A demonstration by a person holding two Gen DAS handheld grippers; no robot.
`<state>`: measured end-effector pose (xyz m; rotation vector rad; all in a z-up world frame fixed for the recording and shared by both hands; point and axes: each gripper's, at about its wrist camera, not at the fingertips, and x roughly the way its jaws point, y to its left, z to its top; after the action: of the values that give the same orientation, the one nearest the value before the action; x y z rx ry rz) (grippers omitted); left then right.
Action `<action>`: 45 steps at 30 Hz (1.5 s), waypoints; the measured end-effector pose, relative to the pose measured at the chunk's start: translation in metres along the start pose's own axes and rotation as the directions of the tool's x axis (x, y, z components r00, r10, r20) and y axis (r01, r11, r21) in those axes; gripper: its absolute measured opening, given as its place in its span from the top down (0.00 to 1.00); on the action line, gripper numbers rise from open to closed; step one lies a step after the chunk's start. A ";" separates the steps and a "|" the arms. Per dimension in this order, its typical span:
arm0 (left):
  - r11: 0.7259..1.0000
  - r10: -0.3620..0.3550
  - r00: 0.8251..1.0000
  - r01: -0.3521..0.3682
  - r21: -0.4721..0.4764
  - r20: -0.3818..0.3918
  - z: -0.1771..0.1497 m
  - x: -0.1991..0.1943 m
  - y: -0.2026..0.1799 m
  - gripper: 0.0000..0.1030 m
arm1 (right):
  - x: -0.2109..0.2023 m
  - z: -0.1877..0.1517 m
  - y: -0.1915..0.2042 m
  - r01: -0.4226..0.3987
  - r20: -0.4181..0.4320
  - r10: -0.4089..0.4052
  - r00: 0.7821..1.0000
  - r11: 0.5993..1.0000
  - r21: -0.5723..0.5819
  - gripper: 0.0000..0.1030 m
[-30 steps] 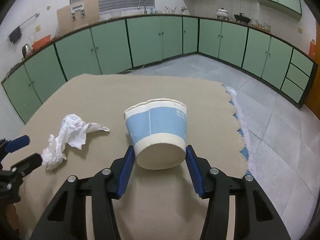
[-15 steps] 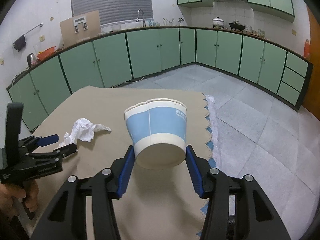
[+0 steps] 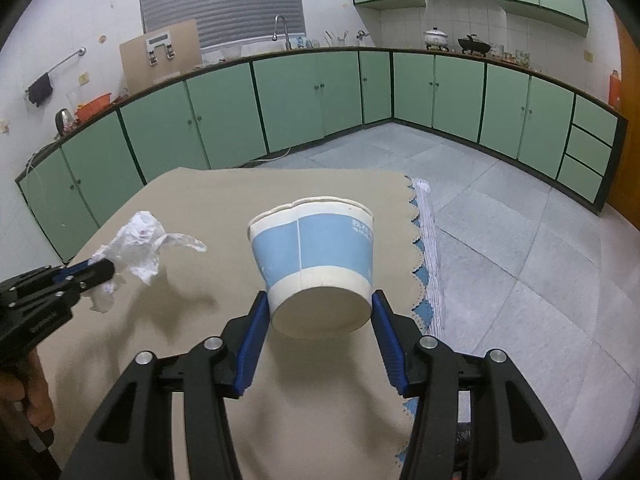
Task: Collect trash
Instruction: 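Grasp the blue-white paper cup with the right gripper while the left grasps the white tissue, then carry the paper cup and tissue over the black bin and open both grippers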
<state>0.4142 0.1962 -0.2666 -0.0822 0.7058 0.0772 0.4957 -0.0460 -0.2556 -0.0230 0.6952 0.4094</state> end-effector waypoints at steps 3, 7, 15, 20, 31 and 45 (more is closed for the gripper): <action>1.000 -0.005 1.000 0.005 -0.028 0.008 0.000 -0.023 0.005 0.90 | -0.017 0.001 0.002 -0.005 0.021 0.005 1.000 1.000 0.002 0.51; 0.999 -0.003 1.000 0.004 -0.040 0.024 -0.003 -0.052 0.004 0.90 | -0.045 0.001 0.008 -0.012 0.047 0.012 0.999 1.000 0.005 0.51; 0.999 -0.039 0.998 0.040 -0.018 0.046 -0.019 -0.115 -0.016 0.90 | -0.118 -0.015 0.015 -0.018 0.091 0.017 0.996 1.000 0.005 0.51; 0.995 -0.100 0.994 0.099 0.025 0.043 -0.040 -0.150 -0.050 0.90 | -0.169 -0.038 0.004 0.004 0.105 -0.007 0.994 1.000 0.020 0.51; 0.941 -0.279 0.960 0.278 0.191 -0.022 -0.077 -0.166 -0.169 0.90 | -0.246 -0.115 -0.077 0.171 0.042 -0.180 0.983 0.972 0.164 0.51; 0.860 -0.363 0.905 0.417 0.295 -0.223 -0.138 -0.102 -0.297 0.90 | -0.227 -0.201 -0.167 0.297 -0.164 -0.256 0.953 0.899 0.322 0.51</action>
<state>0.2771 -0.1169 -0.2897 0.0993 0.8426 -0.4487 0.2768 -0.3125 -0.2875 0.1850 0.8598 0.0075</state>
